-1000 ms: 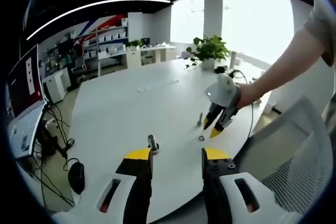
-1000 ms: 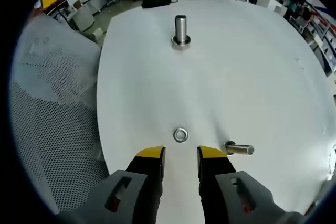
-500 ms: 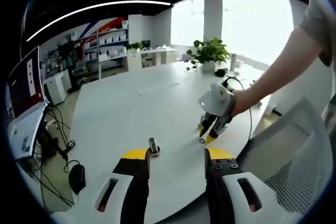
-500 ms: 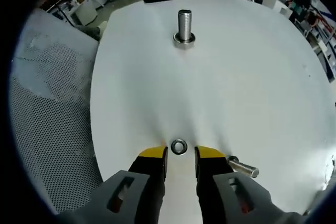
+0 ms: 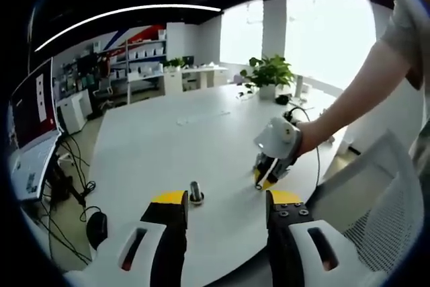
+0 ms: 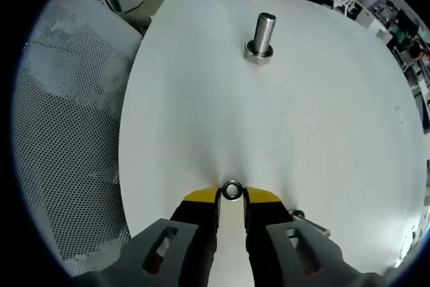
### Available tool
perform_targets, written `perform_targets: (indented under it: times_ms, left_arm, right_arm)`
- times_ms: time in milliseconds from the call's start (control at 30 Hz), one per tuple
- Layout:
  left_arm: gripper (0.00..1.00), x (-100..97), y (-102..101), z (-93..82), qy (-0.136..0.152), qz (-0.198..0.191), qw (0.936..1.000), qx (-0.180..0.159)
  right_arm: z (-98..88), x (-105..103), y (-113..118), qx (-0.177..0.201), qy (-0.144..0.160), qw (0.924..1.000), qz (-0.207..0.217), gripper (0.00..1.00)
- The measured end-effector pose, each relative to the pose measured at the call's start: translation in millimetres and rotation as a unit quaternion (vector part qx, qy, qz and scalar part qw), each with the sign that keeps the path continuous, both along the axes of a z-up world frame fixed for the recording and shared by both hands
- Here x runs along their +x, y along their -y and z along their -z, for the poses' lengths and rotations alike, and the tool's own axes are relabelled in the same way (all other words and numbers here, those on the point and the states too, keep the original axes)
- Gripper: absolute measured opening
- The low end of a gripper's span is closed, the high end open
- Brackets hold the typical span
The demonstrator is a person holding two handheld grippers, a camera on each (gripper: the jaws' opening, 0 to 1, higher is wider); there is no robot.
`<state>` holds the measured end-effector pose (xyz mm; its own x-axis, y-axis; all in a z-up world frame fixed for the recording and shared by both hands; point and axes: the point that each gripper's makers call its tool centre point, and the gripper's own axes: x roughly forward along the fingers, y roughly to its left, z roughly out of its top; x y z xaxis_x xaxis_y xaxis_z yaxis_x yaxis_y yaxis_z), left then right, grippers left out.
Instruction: Place the washer onto the threaded stud by aligning its center hole with the stud, sliding it down to the base, and recovering from edge contact or off-axis alignment until the washer reaches the visible bottom stop.
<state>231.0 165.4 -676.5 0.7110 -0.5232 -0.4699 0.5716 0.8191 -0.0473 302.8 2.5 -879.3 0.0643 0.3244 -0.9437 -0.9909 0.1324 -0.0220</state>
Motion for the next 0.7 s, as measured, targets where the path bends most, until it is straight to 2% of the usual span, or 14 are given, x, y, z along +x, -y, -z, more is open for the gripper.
perform_targets:
  times_ms: [533,700]
  left_arm:
    - [0.65,-1.0,6.8,4.1,-0.002,0.011,0.9999,0.008]
    - [0.66,-1.6,7.7,3.8,0.001,0.013,0.9998,0.011]
  right_arm:
    - [-0.3,-1.1,-1.3,-0.01,0.003,0.9999,-0.008,0.15]
    - [0.8,-0.2,-1.4,-0.013,0.004,0.9998,-0.011,0.15]
